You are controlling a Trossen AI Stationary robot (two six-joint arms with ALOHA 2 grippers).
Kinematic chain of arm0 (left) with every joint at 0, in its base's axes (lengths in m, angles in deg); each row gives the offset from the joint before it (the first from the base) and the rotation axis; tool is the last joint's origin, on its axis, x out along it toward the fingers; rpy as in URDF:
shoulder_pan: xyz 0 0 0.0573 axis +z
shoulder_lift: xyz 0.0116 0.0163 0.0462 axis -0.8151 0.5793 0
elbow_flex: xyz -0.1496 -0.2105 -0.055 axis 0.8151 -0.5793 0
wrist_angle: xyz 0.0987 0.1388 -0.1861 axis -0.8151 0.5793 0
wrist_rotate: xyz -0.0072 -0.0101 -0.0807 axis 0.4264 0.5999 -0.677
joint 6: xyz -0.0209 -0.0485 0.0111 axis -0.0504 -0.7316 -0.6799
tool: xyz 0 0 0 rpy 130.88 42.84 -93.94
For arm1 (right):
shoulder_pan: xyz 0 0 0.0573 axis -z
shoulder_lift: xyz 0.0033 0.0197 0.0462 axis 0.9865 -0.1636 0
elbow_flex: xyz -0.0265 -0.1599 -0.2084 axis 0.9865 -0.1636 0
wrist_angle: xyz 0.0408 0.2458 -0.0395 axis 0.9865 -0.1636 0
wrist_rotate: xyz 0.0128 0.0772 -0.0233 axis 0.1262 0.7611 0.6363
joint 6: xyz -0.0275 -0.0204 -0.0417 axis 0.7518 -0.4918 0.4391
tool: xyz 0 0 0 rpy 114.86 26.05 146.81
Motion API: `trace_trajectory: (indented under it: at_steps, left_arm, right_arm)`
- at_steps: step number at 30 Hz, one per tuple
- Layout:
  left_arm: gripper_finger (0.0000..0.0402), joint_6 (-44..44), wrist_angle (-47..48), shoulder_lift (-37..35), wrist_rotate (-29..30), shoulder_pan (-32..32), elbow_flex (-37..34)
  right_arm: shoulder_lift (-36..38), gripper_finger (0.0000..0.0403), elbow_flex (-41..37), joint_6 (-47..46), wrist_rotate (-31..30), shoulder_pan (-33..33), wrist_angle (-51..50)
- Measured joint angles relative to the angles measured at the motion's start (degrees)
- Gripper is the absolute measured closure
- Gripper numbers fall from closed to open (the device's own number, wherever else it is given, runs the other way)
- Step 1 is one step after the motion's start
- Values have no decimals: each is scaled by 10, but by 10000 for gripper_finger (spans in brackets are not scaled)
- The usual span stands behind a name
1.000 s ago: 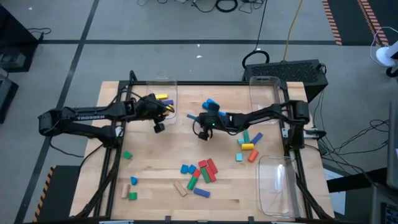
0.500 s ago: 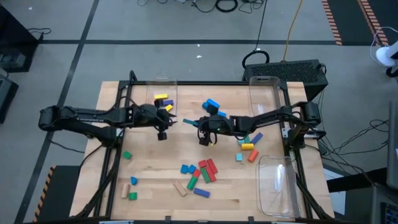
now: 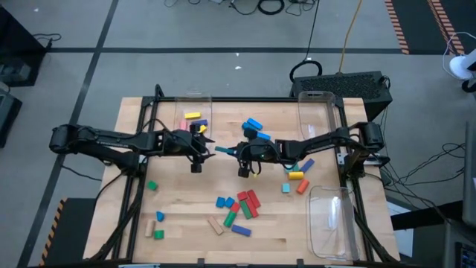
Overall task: Sort blocks by size
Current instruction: Put the blue rectangle block into the top left transparent bin
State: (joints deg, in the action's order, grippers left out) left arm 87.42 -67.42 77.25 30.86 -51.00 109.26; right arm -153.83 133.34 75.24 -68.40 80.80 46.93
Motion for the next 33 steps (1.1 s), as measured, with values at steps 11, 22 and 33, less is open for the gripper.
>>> trace_trajectory:
  at_steps: [11, 22, 33]
  left_arm:
    - [184, 24, -99, 41, -49, 0, 0]
    - [244, 27, -75, 41, -69, 0, 0]
    - [284, 17, -80, 41, -68, 2, 0]
  right_arm:
    - [0, 371, 0, 3, 28, -5, -19]
    - [0, 371, 0, 19, 27, -5, -12]
    - [0, 371, 0, 29, 26, -7, -9]
